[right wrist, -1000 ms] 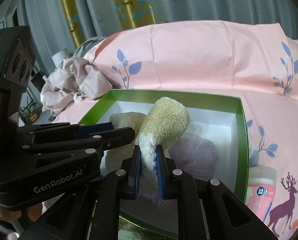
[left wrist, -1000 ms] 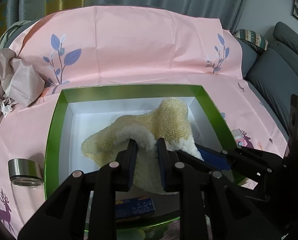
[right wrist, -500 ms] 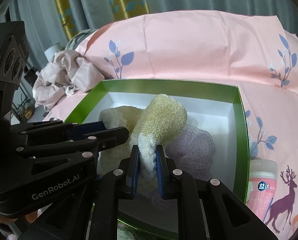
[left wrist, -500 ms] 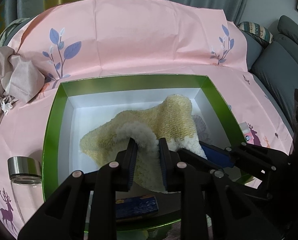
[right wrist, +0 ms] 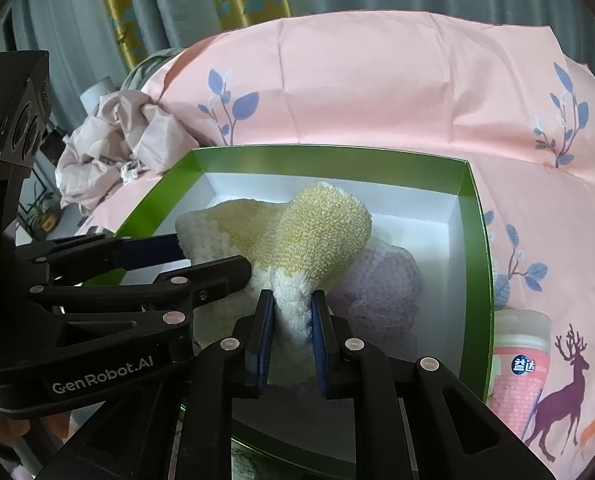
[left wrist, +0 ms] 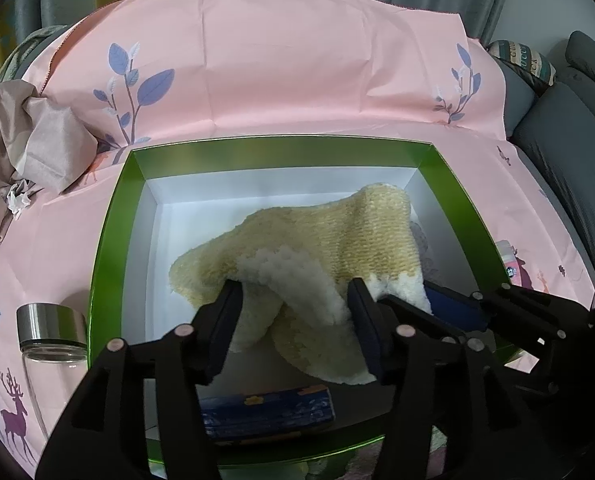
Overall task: Organize soft objects
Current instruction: 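Lower the knit towel into the box and open the right gripper, then withdraw the right gripper up from the green box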
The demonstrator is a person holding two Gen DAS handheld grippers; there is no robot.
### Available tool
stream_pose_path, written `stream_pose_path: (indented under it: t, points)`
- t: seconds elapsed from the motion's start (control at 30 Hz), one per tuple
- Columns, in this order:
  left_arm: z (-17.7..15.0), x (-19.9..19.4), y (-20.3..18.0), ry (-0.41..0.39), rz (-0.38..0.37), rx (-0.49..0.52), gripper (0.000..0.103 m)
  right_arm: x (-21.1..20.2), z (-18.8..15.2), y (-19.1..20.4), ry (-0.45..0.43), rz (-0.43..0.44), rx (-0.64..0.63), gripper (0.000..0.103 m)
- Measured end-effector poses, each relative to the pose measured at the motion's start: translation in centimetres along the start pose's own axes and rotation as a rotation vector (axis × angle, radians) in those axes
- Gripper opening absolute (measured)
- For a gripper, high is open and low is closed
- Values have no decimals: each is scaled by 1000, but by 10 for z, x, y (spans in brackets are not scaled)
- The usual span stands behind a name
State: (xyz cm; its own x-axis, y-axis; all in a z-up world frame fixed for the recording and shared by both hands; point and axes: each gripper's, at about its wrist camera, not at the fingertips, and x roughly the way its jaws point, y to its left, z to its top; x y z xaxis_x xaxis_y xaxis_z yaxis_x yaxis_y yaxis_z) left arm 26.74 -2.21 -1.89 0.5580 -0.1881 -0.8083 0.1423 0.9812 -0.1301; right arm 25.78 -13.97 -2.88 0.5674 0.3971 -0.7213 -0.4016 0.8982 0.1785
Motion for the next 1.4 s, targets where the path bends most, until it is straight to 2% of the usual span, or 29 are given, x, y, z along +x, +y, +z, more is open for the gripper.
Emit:
stream_pose_path:
  t: [0.1,0.2,0.33,0.4,0.53,0.6,0.73,0.87,1.2,1.4]
  points:
    - [-1,-1,1,2,-4,1,62,-1,-1,-1,5,-26,3,30]
    - [-1,-1,2,1,4,3,73,-3,-3,-6,8,-45,15,41]
    - [-1,-2,3,0,5,-4,81,-8,-5,-9,4,-53,15,44]
    - [-1,-4,3,-1,3,-11,82,-10,-4,-7,0,-85,4,51]
    - [0,-8,3,-2,14,-17,87,-19,-5,-7,-19,-95,-7,53]
    - [0,-12,2,-12,15,-17,87,-25,-6,-7,-33,-107,-11,58]
    - [-3,-26,-1,-37,6,-15,87,-45,-9,-8,-74,-113,-8,60]
    - [-7,-52,-10,-94,-3,1,87,-71,-15,-4,-124,-96,-4,67]
    - [-37,-136,-31,-253,2,39,87,-143,-54,19,-243,-39,-44,69]
    - [-65,-176,-45,-307,30,70,87,-168,-73,27,-246,-45,-41,69]
